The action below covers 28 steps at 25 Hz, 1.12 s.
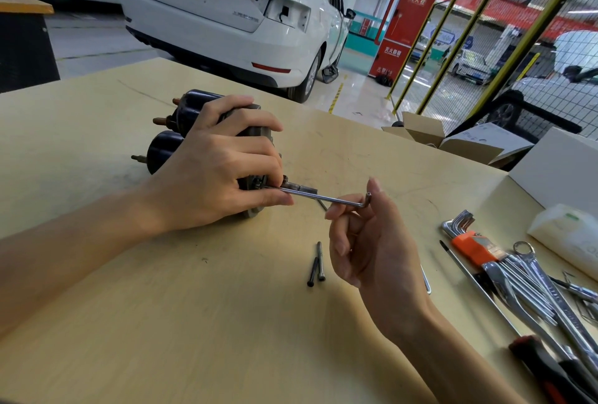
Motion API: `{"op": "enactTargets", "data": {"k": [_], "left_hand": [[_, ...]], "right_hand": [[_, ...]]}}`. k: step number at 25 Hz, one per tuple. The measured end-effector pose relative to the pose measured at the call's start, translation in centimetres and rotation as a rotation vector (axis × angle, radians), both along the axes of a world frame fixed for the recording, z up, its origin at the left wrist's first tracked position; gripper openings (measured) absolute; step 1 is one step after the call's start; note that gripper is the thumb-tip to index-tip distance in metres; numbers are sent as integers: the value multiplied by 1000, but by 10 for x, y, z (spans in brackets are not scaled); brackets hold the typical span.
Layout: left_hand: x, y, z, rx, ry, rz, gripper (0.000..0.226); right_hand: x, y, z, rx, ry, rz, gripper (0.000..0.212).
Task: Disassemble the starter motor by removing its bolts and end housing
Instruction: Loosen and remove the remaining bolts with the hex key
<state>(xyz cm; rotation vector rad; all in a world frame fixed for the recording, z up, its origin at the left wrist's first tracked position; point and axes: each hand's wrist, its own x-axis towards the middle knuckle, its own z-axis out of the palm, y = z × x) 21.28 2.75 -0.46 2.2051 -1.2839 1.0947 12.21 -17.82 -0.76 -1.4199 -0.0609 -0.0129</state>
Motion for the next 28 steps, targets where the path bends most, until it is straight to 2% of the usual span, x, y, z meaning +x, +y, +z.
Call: {"op": "enactTargets", "data": {"k": [18,23,28], "left_hand": [[3,0,-2,-7,-3,-8,26],[2,0,-2,-12,-8,-4,28],[2,0,-1,-19,-20,-4,28]], "right_hand": [[-1,1,2,-21,-18,-39,47],[-2,0,1,-7,-35,-34,39],[-3,0,0,-15,-75,-38,22]]}}
